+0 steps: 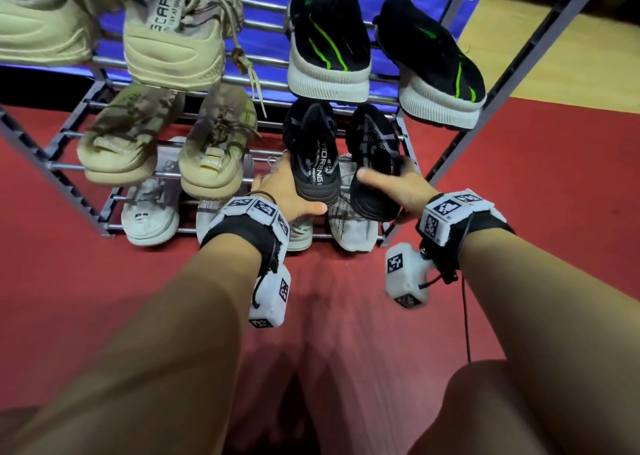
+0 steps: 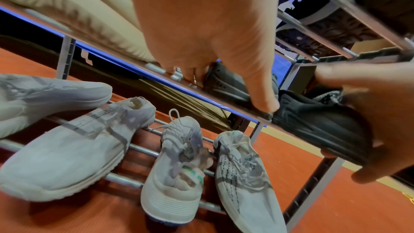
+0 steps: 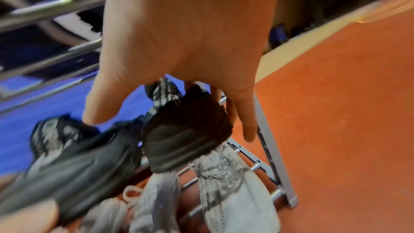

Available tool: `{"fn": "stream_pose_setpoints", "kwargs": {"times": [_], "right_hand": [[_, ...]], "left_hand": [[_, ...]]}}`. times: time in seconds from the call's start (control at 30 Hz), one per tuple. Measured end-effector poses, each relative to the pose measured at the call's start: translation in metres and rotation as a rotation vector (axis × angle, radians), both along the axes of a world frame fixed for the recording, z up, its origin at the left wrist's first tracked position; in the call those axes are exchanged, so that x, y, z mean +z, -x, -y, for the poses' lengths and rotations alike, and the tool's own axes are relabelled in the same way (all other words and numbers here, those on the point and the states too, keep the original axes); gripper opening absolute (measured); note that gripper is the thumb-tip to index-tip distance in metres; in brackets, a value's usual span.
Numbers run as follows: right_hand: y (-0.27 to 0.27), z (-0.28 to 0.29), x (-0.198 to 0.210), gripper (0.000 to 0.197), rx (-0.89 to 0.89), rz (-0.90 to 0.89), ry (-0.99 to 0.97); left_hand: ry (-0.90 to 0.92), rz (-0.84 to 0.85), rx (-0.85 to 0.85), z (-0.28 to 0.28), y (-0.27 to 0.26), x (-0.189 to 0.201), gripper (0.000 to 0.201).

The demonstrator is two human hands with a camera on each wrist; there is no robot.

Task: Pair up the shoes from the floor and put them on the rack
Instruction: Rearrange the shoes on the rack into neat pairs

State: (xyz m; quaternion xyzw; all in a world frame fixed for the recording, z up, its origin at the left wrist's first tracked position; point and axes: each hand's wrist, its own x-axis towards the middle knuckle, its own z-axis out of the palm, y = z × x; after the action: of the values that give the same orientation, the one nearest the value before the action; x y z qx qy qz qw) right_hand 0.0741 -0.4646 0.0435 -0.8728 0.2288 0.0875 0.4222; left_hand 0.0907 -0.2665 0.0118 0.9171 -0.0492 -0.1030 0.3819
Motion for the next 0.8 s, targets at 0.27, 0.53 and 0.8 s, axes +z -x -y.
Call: {"fn": "stream_pose_setpoints", "kwargs": {"times": [0.27,0.53,0.8], "right_hand": [[0.0,0.016,-0.01,0.109,0.208,0.148,0.184],[0.003,0.02,-0.008,0.1,0.191,0.185,0.179],[0.01,0.02,-0.005,0.094,0.232,0.202,0.176]], "left_hand": [[-0.01,0.041,-0.013,-0.003,-0.003,-0.01,0.097],[0.012,0.062,-0.008,-0.001,-0.002,-0.012,0.089],[-0.017,0.048,-0.015,0.001,-0.004,-0.012,0.094]]}}
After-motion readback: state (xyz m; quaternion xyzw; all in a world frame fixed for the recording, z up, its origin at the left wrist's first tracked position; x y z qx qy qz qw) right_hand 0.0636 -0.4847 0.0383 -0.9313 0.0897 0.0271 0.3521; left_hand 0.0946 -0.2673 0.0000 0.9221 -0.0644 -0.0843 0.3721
